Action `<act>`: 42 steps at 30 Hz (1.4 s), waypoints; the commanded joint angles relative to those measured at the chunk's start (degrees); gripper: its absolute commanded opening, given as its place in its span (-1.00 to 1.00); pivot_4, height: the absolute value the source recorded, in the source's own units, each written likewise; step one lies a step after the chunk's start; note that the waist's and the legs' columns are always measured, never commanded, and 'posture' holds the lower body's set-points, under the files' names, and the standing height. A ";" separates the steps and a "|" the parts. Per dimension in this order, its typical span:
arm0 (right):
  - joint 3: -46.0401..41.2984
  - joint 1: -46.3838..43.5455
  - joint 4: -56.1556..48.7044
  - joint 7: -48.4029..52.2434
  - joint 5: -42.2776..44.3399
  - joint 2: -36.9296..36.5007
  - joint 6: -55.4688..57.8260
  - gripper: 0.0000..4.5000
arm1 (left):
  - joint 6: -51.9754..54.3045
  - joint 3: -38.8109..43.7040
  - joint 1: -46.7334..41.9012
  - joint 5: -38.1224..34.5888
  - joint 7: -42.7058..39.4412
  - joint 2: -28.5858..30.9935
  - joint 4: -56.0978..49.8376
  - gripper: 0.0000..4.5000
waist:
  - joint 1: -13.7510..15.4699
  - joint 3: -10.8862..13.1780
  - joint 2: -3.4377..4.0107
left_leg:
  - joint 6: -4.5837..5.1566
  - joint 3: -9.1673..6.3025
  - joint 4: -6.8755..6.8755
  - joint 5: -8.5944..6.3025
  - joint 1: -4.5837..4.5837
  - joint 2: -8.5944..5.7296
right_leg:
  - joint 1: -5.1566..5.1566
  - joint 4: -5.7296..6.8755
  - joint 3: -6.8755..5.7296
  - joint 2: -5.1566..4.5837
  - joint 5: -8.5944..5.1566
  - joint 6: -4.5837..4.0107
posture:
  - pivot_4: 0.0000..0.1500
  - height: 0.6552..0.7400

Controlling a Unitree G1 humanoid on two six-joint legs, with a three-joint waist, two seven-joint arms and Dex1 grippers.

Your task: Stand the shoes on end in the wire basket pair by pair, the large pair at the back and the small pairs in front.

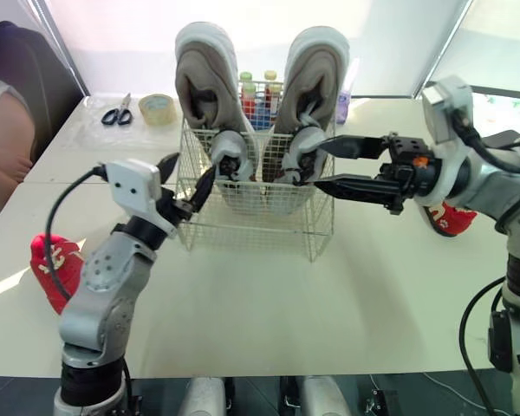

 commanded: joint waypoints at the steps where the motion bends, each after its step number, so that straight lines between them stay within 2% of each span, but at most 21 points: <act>1: -0.50 0.12 -0.34 0.83 -0.47 -1.23 -0.06 1.00 | 7.61 8.31 -1.70 -13.26 -1.25 5.29 -5.35 0.60 | -0.02 0.02 -0.02 | 0.00 0.00 0.00 0.00 -0.01 0.00 | 0.00 -0.01 0.00 0.00 0.00 0.00 | 1.00 1.00; 3: -1.45 0.75 0.36 0.74 -0.27 -1.79 0.34 1.00 | 10.65 12.24 -2.45 -21.68 -1.52 8.58 -6.00 0.60 | -0.03 0.04 0.01 | 0.00 -0.03 -0.01 0.00 -0.02 0.02 | -0.01 -0.03 0.01 0.01 0.00 0.00 | 1.00 1.00; 6: -6.04 0.96 3.82 -1.35 1.72 -2.00 1.05 1.00 | 15.24 15.62 -3.70 -33.75 -1.49 14.22 -5.44 0.95 | 0.08 0.05 0.00 | -0.01 -0.03 -0.02 0.00 -0.03 0.01 | 0.02 -0.11 0.01 -0.01 0.00 0.00 | 1.00 1.00; 7: -7.92 1.38 4.71 -2.19 1.96 -2.74 1.36 1.00 | 16.49 15.78 -4.15 -37.54 -1.63 16.33 -5.16 0.99 | 0.18 0.06 0.01 | -0.01 -0.04 -0.02 0.00 -0.04 0.01 | 0.02 -0.15 0.00 -0.01 0.00 0.00 | 1.00 1.00; 10: -15.00 5.05 8.52 -6.87 0.48 -6.41 3.22 1.00 | 19.77 12.51 -6.37 -48.37 -2.89 21.48 -4.64 0.99 | 0.43 0.06 0.02 | 0.01 -0.07 -0.02 -0.01 -0.08 -0.04 | 0.13 -0.38 -0.05 0.00 0.00 0.00 | 1.00 1.00; 13: -21.46 9.80 9.85 -14.96 -4.07 -5.39 -1.24 1.00 | 20.39 7.01 -8.41 -56.61 -4.20 22.80 -5.70 0.99 | 0.58 0.05 0.03 | 0.13 -0.06 -0.04 -0.09 -0.09 -0.06 | 0.27 -0.65 -0.07 -0.01 0.00 -0.01 | 1.00 1.00; 17: -28.16 20.12 6.73 -22.32 -12.44 -3.96 -8.19 1.00 | 18.51 -0.83 -9.15 -58.75 -1.75 19.61 -8.57 0.99 | 0.22 0.03 0.10 | 0.20 0.06 -0.10 -0.13 -0.08 -0.13 | 0.26 -0.69 0.01 0.00 0.04 0.08 | 1.00 1.00; 22: -35.04 34.76 5.36 -25.86 -18.85 -1.40 -13.47 1.00 | 18.70 -2.27 -4.20 -57.81 -8.38 21.24 -8.58 0.99 | -0.01 -0.01 0.33 | 0.09 0.04 -0.20 -0.07 -0.02 -0.09 | 0.24 -0.65 0.02 0.16 0.00 0.15 | 1.00 1.00; 29: -34.64 46.42 8.88 -27.05 -23.94 6.29 -20.51 1.00 | 18.23 -3.23 -2.85 -55.35 -11.30 24.03 -9.63 0.99 | 0.00 -0.08 0.53 | 0.05 0.01 -0.19 -0.05 0.09 -0.05 | 0.30 -0.67 0.07 0.26 -0.19 0.09 | 1.00 1.00; 33: -30.91 46.55 12.23 -26.63 -26.84 8.35 -25.23 1.00 | 17.68 -3.18 -2.33 -56.80 -9.75 24.92 -10.98 0.99 | -0.16 -0.15 0.83 | 0.08 0.11 -0.20 -0.07 0.09 -0.07 | 0.25 -0.68 0.28 0.25 -0.19 0.07 | 1.00 1.00; 42: -23.58 32.63 31.47 -29.52 -32.62 10.85 -35.85 1.00 | 17.20 -2.01 -0.88 -56.32 -8.58 28.39 -11.18 0.99 | -0.13 -0.17 0.87 | 0.08 0.12 -0.20 -0.07 0.10 -0.08 | 0.24 -0.67 0.34 0.32 -0.14 -0.05 | 1.00 1.00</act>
